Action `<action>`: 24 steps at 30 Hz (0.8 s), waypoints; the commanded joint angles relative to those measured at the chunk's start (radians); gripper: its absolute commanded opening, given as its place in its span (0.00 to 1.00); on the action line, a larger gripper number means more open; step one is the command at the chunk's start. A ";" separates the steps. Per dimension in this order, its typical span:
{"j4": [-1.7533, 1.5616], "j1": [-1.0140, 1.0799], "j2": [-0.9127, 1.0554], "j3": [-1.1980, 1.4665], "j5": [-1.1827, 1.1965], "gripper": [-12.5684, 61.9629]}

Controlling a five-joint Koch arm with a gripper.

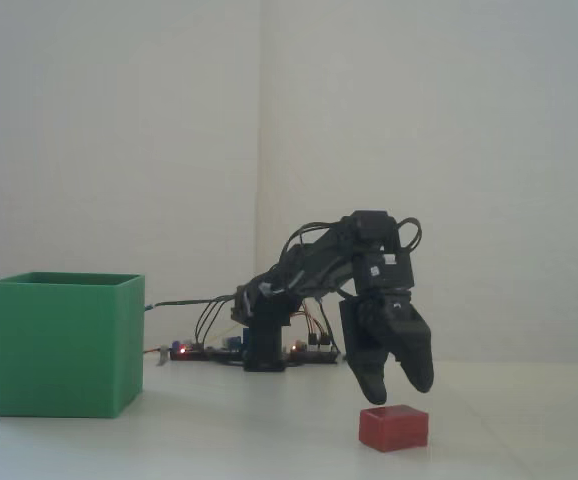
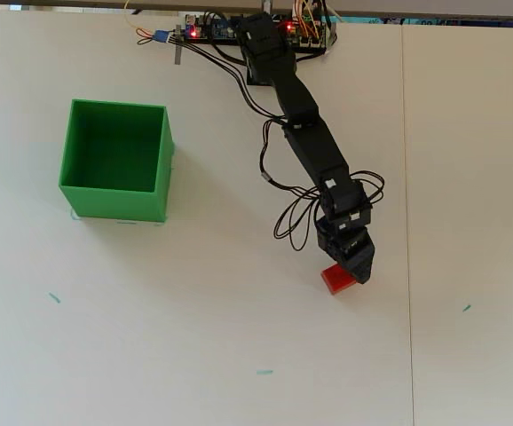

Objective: Grasp a red block and put it in the green bin.

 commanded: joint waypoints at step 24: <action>-0.011 0.020 -0.026 -0.123 -0.003 0.66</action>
